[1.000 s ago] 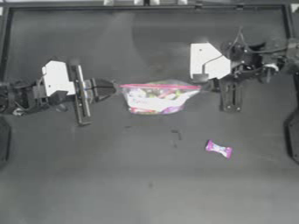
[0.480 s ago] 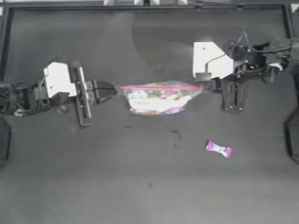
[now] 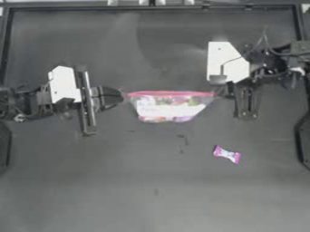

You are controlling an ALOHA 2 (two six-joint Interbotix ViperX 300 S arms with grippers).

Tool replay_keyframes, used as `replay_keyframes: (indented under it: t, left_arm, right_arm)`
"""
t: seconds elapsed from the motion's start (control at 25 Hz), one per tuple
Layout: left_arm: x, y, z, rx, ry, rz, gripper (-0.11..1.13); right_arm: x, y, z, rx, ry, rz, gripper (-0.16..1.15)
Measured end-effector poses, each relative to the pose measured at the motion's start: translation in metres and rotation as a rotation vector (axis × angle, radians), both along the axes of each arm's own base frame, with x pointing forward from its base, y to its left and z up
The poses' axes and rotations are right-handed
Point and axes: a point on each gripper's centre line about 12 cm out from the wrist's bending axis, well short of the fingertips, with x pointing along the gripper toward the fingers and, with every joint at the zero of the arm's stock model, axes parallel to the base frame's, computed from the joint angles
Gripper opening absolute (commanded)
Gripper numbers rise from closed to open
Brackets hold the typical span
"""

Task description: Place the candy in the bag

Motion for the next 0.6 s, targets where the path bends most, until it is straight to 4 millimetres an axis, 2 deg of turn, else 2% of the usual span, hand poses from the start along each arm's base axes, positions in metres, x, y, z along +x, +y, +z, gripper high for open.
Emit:
replay_keyframes:
  t: [0.32, 0.6]
  left_arm:
    - [-0.003, -0.017, 0.017, -0.009, 0.01, -0.045, 0.07]
    - [-0.005, -0.03, 0.019, -0.023, 0.034, -0.08, 0.07]
  right_arm:
    - [0.004, 0.018, 0.01, 0.007, -0.049, 0.01, 0.06]
    - [0.008, 0.032, 0.01, 0.018, -0.071, 0.014, 0.06]
